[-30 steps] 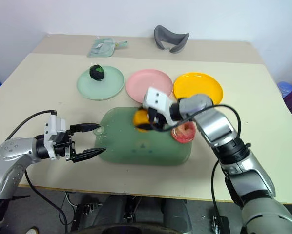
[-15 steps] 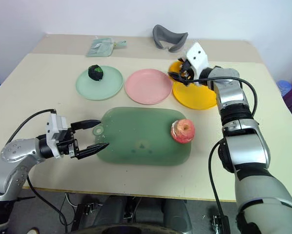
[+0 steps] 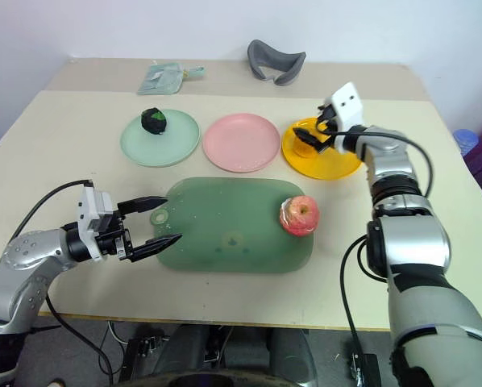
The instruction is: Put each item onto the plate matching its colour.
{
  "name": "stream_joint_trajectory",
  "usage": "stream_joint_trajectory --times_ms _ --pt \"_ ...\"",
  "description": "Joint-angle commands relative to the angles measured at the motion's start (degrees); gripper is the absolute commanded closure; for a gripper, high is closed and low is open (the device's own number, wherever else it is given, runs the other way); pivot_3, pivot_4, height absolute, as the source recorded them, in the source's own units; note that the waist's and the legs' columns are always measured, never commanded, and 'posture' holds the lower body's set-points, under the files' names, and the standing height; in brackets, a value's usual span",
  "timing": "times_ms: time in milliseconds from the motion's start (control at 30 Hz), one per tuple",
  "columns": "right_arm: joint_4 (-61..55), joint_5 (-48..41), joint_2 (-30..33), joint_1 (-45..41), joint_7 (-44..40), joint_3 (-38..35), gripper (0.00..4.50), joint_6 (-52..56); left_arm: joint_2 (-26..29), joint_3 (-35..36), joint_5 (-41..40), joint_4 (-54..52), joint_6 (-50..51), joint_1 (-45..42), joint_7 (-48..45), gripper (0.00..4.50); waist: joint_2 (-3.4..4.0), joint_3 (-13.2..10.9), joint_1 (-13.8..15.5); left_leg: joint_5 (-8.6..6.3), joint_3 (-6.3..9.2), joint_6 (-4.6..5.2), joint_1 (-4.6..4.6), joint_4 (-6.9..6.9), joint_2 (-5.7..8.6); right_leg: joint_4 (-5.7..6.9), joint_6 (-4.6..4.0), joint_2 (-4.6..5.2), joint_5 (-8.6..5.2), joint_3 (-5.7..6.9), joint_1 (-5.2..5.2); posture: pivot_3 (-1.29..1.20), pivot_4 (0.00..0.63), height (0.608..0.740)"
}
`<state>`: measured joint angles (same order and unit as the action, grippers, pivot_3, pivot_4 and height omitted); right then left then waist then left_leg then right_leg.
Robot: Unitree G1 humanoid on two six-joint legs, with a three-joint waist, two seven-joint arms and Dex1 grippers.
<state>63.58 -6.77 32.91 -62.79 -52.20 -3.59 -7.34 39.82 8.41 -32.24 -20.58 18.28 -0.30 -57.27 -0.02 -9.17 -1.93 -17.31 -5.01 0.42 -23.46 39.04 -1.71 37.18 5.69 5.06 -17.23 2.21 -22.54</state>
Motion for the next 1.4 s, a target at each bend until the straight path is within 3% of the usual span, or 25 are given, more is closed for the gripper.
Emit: stream_joint_trajectory --times_ms 33,167,400,733,933,1233,1333,1400 --pt "-23.9 -8.6 4.4 10.1 -9.5 -2.9 0.03 12.7 -0.1 -0.2 -0.8 -0.6 -0.3 -1.2 -0.6 0.0 -0.01 0.0 0.6 0.0 0.07 0.0 0.0 0.0 -0.01 0.0 0.0 0.02 0.0 0.0 0.05 0.0 0.15 0.74" --pt "-55.6 -19.3 11.5 31.2 -13.0 -5.0 0.03 33.4 0.1 -1.6 -0.7 1.0 -0.3 -2.8 -2.2 0.0 -0.02 0.0 1.8 -0.01 0.17 0.02 -0.01 0.02 0.0 -0.01 0.0 0.11 0.0 0.03 0.12 0.0 0.15 0.74" --pt "-75.6 -26.5 12.6 46.4 -6.0 -8.9 0.03 46.8 0.4 -3.0 -0.5 4.3 -0.1 -6.4 -5.0 0.0 0.02 0.0 1.0 -0.08 0.09 0.14 0.09 0.07 -0.02 0.0 0.0 0.07 0.0 -0.01 0.11 0.0 0.15 0.74" --pt "-85.2 -31.0 9.5 54.4 0.0 -10.3 0.03 49.5 0.6 -3.2 -0.6 5.0 0.7 -7.9 -6.1 0.0 0.0 0.0 1.6 -0.04 0.1 0.07 0.06 0.08 0.03 -0.02 0.0 0.0 0.0 -0.04 0.12 0.0 0.15 0.74" --pt "-83.8 -25.9 9.9 58.4 -0.1 -6.7 0.03 43.9 0.8 -3.0 -0.5 4.8 1.2 -8.1 -6.4 0.0 -0.01 0.0 1.4 -0.07 0.11 0.12 0.06 0.08 0.03 -0.02 0.0 -0.03 0.0 -0.04 0.12 0.0 0.15 0.74" --pt "-79.9 -20.5 8.5 57.3 1.3 -3.8 0.03 36.5 0.9 -2.6 -0.5 4.5 1.3 -7.3 -6.3 0.0 -0.01 0.0 1.4 -0.04 0.11 0.07 0.06 0.09 0.03 -0.02 0.0 -0.06 0.0 0.0 0.12 0.0 0.15 0.74" --pt "-79.1 -20.1 7.8 56.6 1.3 -3.6 1.26 35.2 0.9 -2.3 -0.6 4.4 1.3 -6.9 -6.3 0.0 -0.01 0.0 1.4 -0.03 0.11 0.06 0.06 0.09 0.03 -0.01 0.0 -0.07 0.0 0.01 0.11 0.0 0.15 0.74" --pt "-78.7 -20.3 7.2 55.5 1.3 -3.7 1.61 34.3 1.0 -2.1 -0.6 4.3 1.3 -6.6 -6.1 0.0 -0.01 0.0 1.4 -0.03 0.11 0.06 0.06 0.09 0.03 -0.01 0.0 -0.07 0.0 0.01 0.11 0.0 0.15 0.74"
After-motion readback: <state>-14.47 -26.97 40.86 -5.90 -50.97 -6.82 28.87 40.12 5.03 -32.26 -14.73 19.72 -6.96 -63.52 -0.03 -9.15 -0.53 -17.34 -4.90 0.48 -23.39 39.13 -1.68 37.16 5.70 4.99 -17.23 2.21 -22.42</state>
